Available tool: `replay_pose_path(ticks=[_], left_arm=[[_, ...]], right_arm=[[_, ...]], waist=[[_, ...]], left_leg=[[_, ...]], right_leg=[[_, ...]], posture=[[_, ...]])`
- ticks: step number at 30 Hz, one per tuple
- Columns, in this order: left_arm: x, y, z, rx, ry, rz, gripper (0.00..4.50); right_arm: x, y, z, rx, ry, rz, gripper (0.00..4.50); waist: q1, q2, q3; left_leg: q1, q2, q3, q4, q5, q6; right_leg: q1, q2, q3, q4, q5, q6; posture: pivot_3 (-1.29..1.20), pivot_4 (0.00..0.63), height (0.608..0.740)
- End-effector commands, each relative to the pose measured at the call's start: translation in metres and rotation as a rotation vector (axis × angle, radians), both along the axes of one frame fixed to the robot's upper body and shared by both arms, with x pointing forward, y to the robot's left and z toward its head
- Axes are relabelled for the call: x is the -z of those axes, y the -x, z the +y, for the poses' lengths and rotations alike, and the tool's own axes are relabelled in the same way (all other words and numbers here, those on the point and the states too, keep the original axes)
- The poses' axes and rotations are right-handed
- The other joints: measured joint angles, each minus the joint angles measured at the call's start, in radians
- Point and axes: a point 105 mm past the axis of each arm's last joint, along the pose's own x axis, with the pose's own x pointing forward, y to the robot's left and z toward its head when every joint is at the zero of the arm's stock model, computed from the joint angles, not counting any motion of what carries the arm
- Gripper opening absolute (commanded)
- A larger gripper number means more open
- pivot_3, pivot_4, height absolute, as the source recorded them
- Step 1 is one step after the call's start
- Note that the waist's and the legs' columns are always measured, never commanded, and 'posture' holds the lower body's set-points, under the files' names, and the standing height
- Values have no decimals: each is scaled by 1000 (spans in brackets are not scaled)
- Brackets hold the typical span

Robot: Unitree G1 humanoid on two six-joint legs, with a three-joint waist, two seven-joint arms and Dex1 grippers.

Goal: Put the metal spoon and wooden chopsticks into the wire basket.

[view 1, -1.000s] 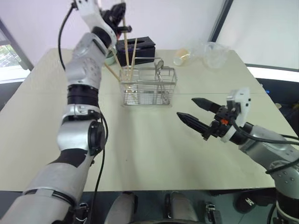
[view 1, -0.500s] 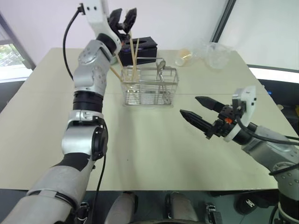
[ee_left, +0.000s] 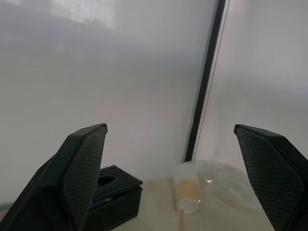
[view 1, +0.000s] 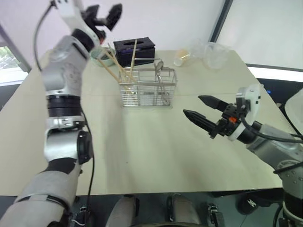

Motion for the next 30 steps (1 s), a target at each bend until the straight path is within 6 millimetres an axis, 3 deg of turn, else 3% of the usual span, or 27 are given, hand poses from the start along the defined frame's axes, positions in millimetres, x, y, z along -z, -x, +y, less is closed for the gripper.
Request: replay_pose_path(ticks=[1, 6, 9, 11, 14, 19, 23, 30], left_arm=[[-30, 14, 20, -51, 28, -78, 4451], [-35, 28, 32, -75, -59, -89, 4451], [-19, 37, 39, -57, -202, -48, 4451], [-4, 43, 47, -57, -307, -10, 4451], [36, 60, 71, -44, -527, 102, 4451], [88, 99, 94, 51, -846, 252, 4451], [102, 115, 103, 75, -858, 330, 4451], [107, 120, 88, 118, -851, 316, 4451]], right_arm=[[-12, -1, 3, -33, 1, -58, 4500], [-12, -7, 8, -70, 9, -67, 4500], [-12, -10, 5, -77, 49, -80, 4500], [-12, -12, 0, -71, 91, -93, 4500], [-13, -15, -19, -45, 182, -109, 4500], [-14, -21, -45, -17, 284, -110, 4500], [-15, -26, -52, -11, 302, -107, 4500], [-11, -28, -42, -44, 291, -106, 4500]], waist=[[0, 0, 0], [1, 0, 0], [-2, 1, 0], [-4, 3, 0], [-11, 5, 1], [-21, 5, 1], [-11, 8, 3], [3, 9, 4]], left_leg=[[0, 0, 0, 0, 0, 0], [0, 0, -1, 0, 0, 0], [0, 0, 0, 0, 0, 0], [0, 0, 1, 0, 0, 0], [0, 1, 1, -1, 0, 0], [0, 1, 1, -1, 0, 0], [0, 1, 2, -1, 0, 0], [0, 2, 2, -1, 0, 0]], right_leg=[[0, 0, 0, 0, 0, 0], [0, 0, 0, 1, 0, 0], [0, 0, 0, 0, 0, 0], [-1, 0, 1, 0, 0, 0], [-1, 0, 2, 0, 0, 0], [-2, -1, 2, 0, -1, -2], [-2, -4, 2, -2, -2, -6], [-1, -4, 2, -2, -2, -6]], posture=[[0, 150, 649], [0, 150, 649], [0, 150, 649], [0, 150, 649], [0, 150, 649], [0, 150, 649], [0, 150, 649], [0, 150, 649]])
